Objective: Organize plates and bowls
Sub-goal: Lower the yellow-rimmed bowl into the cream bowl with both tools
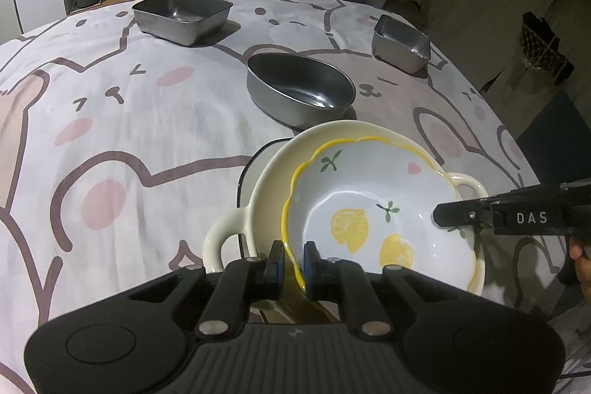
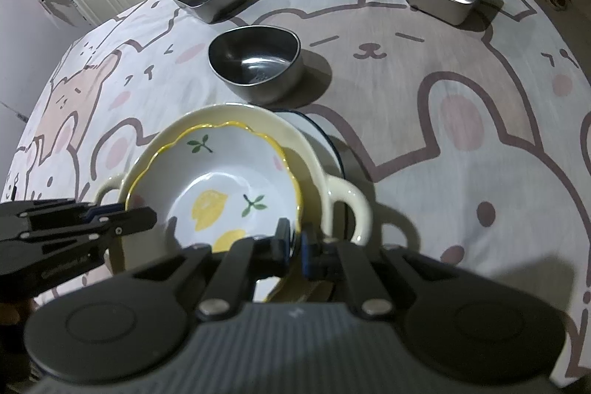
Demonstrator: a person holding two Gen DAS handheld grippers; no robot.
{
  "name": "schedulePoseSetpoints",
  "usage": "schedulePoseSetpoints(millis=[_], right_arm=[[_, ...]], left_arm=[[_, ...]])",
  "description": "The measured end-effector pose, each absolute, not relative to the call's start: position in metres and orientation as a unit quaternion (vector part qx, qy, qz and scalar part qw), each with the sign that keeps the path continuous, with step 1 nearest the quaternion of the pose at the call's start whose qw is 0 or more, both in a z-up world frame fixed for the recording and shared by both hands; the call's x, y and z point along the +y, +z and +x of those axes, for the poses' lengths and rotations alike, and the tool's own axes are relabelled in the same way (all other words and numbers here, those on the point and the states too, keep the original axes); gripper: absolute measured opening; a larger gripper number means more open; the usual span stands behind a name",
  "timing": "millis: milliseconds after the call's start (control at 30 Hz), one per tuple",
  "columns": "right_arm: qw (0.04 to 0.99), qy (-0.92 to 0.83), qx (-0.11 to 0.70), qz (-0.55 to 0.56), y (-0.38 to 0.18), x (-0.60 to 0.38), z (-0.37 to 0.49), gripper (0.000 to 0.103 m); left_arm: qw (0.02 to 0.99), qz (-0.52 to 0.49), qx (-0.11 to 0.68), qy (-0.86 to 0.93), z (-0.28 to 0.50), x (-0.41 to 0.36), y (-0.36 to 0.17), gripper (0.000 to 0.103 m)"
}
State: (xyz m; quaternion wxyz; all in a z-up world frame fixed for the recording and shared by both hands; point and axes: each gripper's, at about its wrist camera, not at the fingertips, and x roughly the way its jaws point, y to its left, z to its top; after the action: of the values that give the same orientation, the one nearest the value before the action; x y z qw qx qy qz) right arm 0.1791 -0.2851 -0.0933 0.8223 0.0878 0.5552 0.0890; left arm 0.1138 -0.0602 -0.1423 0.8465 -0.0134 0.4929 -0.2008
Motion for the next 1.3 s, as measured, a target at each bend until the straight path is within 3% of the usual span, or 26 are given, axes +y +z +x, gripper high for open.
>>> schedulePoseSetpoints(millis=[1300], right_arm=[[0.808, 0.075, 0.574, 0.106, -0.101, -0.281, 0.191, 0.009]], left_arm=[[0.847, -0.028, 0.489, -0.206, 0.111, -0.054, -0.136, 0.016]])
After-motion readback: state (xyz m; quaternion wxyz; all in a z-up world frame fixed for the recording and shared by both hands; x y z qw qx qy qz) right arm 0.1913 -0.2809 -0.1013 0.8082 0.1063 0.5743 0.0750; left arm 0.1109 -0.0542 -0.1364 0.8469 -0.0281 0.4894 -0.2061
